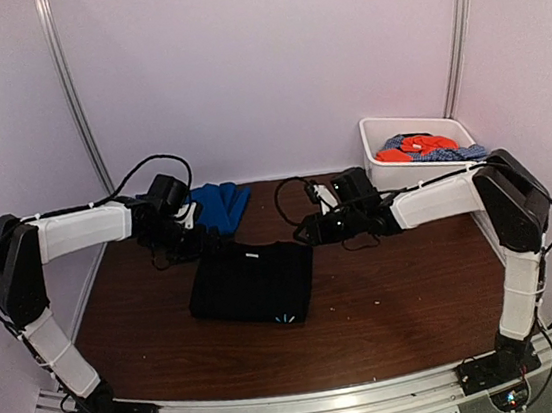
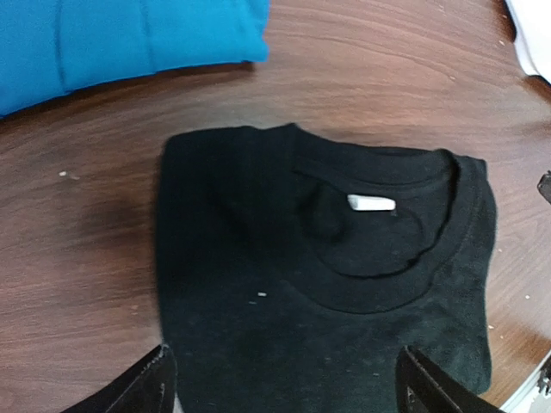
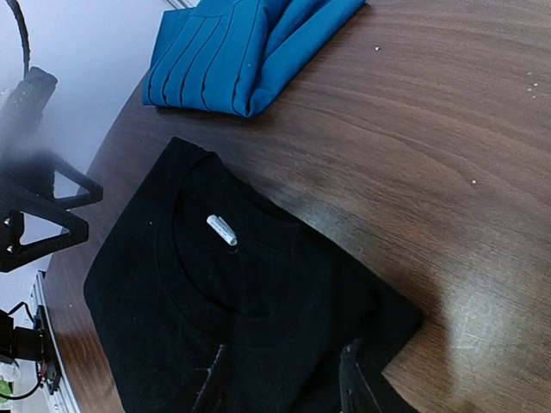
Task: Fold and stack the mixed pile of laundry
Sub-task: Adjust the square-folded T-shirt at the center of the board.
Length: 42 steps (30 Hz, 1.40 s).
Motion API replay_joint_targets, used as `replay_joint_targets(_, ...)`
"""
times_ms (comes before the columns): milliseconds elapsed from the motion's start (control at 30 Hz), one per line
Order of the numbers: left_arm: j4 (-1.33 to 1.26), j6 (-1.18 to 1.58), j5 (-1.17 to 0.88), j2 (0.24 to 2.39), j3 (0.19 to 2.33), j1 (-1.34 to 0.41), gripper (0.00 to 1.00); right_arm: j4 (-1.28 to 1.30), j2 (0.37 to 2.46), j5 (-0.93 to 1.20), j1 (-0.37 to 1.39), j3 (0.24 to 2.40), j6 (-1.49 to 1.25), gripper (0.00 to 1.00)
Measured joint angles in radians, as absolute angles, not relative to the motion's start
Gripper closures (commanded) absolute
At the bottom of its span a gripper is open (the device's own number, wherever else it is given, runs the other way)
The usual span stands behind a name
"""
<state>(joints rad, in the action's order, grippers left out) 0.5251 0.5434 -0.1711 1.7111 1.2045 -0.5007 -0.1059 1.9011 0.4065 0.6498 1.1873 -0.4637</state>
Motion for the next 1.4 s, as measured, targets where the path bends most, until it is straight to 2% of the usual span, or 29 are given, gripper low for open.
replay_joint_targets(433,0.521,0.517,-0.125,1.709,1.189,-0.476,0.10,-0.061,2.070,0.426,0.662,1.295,-0.504,0.57)
replay_joint_targets(600,0.521,0.514,-0.119,1.709,1.186,-0.469,0.10,-0.048,2.098,0.428,0.668,1.310,-0.505,0.83)
replay_joint_targets(667,0.521,0.513,-0.117,1.709,1.186,-0.467,0.10,-0.052,2.097,0.434,0.668,1.310,-0.511,0.99)
replay_joint_targets(833,0.522,0.513,-0.107,1.709,1.185,-0.461,0.10,-0.044,2.075,0.439,0.668,1.304,-0.522,1.00)
replay_joint_targets(1100,0.513,0.504,-0.105,1.694,1.157,-0.455,0.10,-0.036,1.925,0.402,0.661,1.260,-0.523,1.00)
replay_joint_targets(1400,0.437,0.504,-0.147,1.709,1.079,-0.454,0.19,-0.028,2.104,0.371,0.635,1.271,-0.487,1.00)
